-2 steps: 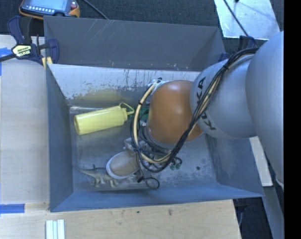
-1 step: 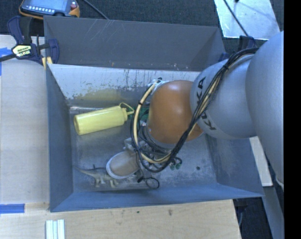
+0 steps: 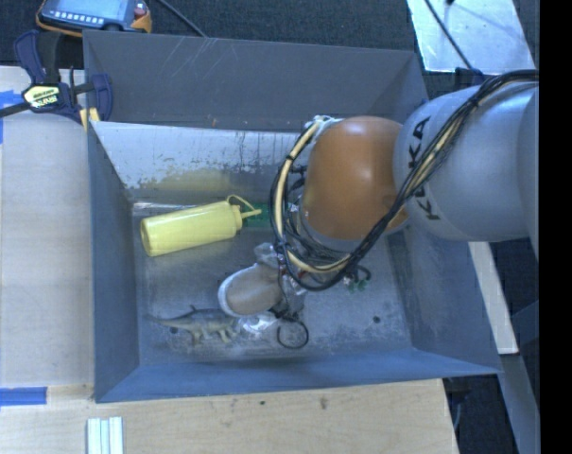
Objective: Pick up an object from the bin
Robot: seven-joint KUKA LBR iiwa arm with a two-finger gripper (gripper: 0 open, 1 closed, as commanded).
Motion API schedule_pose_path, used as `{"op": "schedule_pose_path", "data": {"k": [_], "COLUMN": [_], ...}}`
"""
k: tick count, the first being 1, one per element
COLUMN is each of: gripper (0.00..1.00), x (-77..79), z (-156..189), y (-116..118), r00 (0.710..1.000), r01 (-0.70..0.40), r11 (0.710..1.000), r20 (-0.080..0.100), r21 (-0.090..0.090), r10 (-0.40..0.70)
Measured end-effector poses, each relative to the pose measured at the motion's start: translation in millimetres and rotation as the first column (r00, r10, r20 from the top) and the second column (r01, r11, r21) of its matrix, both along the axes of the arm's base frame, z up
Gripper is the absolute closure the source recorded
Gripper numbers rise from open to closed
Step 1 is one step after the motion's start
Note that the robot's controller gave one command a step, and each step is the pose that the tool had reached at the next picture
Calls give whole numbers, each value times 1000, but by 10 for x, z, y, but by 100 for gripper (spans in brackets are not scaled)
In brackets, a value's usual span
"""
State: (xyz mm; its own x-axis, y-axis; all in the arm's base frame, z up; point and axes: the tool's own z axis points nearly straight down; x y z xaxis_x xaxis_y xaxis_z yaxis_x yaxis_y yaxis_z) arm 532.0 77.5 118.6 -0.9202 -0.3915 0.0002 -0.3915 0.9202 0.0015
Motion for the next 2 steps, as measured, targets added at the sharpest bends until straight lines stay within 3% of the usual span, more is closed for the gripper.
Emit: {"op": "schedule_pose_path", "data": {"k": [1, 2], "gripper": [100, 100], "x": [61, 21], "z": [202, 671], "y": [-75, -117], "r00": [1000, 999], "r01": [24, 40], "r11": [1000, 999], "r20": [3, -5], "r21": [-2, -2], "r10": [-24, -40]}}
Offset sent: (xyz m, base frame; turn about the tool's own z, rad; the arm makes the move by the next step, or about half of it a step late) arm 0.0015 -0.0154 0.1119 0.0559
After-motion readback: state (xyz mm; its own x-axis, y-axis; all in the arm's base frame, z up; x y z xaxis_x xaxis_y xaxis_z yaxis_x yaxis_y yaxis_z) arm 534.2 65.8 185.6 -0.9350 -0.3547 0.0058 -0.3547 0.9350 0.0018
